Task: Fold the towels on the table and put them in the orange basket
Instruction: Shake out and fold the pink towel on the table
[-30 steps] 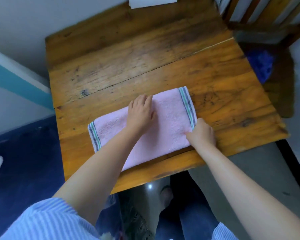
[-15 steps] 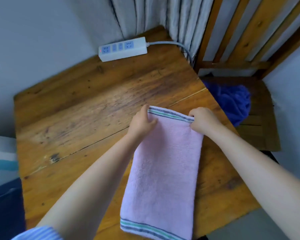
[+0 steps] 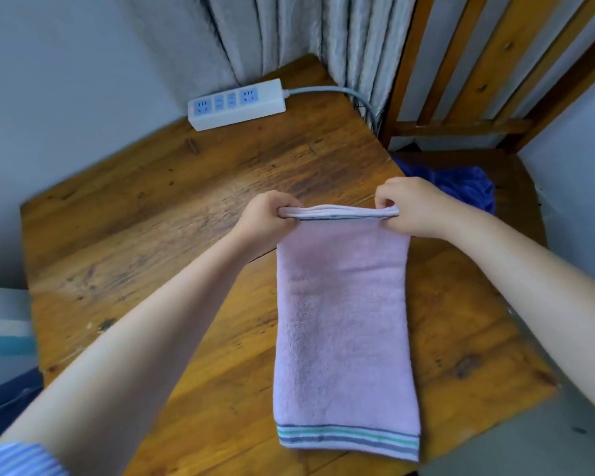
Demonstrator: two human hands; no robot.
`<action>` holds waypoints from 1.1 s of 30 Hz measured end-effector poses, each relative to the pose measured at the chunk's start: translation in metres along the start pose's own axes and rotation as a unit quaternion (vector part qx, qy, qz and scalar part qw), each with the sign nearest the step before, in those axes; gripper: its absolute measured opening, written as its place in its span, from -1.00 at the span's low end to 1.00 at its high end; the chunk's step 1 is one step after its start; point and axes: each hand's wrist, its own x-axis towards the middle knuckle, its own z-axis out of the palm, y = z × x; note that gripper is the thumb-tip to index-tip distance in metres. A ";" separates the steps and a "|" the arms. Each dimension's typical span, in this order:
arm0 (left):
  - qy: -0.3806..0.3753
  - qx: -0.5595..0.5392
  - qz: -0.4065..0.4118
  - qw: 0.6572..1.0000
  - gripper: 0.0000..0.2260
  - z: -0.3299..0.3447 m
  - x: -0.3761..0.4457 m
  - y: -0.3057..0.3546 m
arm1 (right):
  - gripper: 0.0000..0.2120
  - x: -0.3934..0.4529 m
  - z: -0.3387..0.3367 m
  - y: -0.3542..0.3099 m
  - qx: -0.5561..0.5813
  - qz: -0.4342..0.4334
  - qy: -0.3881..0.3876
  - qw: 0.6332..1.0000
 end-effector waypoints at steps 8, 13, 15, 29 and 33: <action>-0.097 0.149 0.234 0.956 -0.91 -0.014 -0.094 -0.005 | -0.77 -0.100 0.022 -0.041 -0.037 -0.084 0.012 0.996; -0.150 0.223 0.287 0.919 -0.91 0.007 -0.148 -0.022 | -0.79 -0.156 0.068 -0.058 -0.052 -0.124 0.066 0.989; -0.168 0.253 0.300 0.904 -0.90 0.018 -0.167 -0.031 | -0.76 -0.175 0.088 -0.063 -0.067 -0.128 0.082 0.986; -0.201 0.356 0.355 0.841 -0.83 0.070 -0.221 -0.070 | -0.66 -0.225 0.159 -0.076 -0.197 -0.110 0.102 0.969; -0.208 0.416 0.313 0.828 -0.77 0.088 -0.221 -0.083 | -0.62 -0.223 0.171 -0.076 -0.203 -0.113 0.118 0.966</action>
